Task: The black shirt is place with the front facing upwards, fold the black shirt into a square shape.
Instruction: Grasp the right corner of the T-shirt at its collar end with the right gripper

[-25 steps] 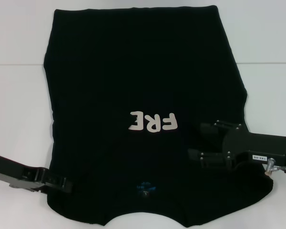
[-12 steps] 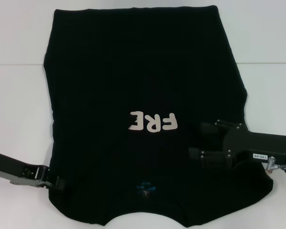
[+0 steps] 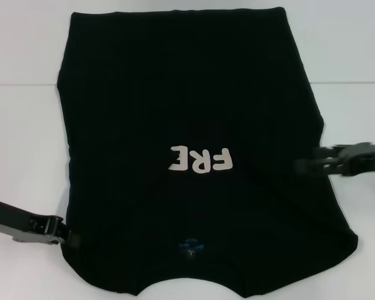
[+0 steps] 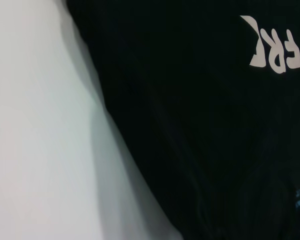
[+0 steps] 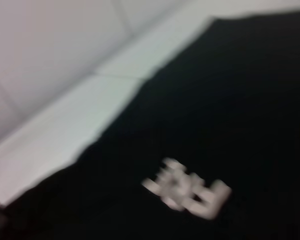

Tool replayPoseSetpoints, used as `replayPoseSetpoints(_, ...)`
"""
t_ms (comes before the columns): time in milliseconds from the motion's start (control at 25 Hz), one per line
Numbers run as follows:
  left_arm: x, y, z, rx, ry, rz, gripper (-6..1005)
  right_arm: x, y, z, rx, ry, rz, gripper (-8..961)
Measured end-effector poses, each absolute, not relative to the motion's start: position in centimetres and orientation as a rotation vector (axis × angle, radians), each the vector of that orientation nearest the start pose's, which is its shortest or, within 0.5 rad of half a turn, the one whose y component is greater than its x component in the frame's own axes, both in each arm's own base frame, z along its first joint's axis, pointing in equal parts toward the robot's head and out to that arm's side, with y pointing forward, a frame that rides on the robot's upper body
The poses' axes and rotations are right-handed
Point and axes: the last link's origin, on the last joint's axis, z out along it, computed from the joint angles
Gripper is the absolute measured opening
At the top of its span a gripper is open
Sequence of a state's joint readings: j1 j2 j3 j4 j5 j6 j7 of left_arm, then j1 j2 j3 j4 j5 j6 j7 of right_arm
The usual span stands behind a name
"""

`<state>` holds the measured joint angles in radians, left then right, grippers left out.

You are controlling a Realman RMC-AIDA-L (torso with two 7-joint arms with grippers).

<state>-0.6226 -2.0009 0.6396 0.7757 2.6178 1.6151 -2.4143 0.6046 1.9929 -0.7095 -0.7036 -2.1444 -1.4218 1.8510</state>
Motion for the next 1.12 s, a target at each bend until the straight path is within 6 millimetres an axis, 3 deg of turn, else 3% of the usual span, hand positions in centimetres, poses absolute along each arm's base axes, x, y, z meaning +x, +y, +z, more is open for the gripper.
replayPoseSetpoints(120, -30.8, 33.2, 3.5, -2.317, -1.851, 0.051, 38, 27.5, 38.8, 6.2, -2.461, 1.334, 0.223, 914)
replayPoseSetpoints(160, -30.7, 33.2, 3.5, -2.320, -1.849, 0.048, 39, 27.5, 39.6, 7.5, -2.348, 1.488, 0.067, 914)
replayPoseSetpoints(280, -30.7, 33.2, 3.5, -2.325, -1.845, 0.033, 42, 27.4, 40.0, 8.1, -2.263, 1.564, -0.050, 914)
replayPoseSetpoints(440, -30.5, 33.2, 3.4, -2.331, -1.849, 0.015, 46, 26.7, 39.7, 6.8, -2.274, 1.607, -0.210, 913)
replayPoseSetpoints(640, -30.5, 33.1, 3.4, -2.334, -1.855, 0.012, 52, 27.1, 38.7, 4.2, -2.320, 1.667, -0.260, 913)
replayPoseSetpoints(880, -30.4, 33.2, 3.3, -2.340, -1.854, 0.011, 58, 27.5, 38.1, 3.5, -2.356, 1.664, -0.286, 913)
replayPoseSetpoints(1120, -30.2, 33.3, 3.3, -2.345, -1.846, 0.013, 64, 26.6, 38.4, 2.8, -2.407, 1.583, -0.372, 914)
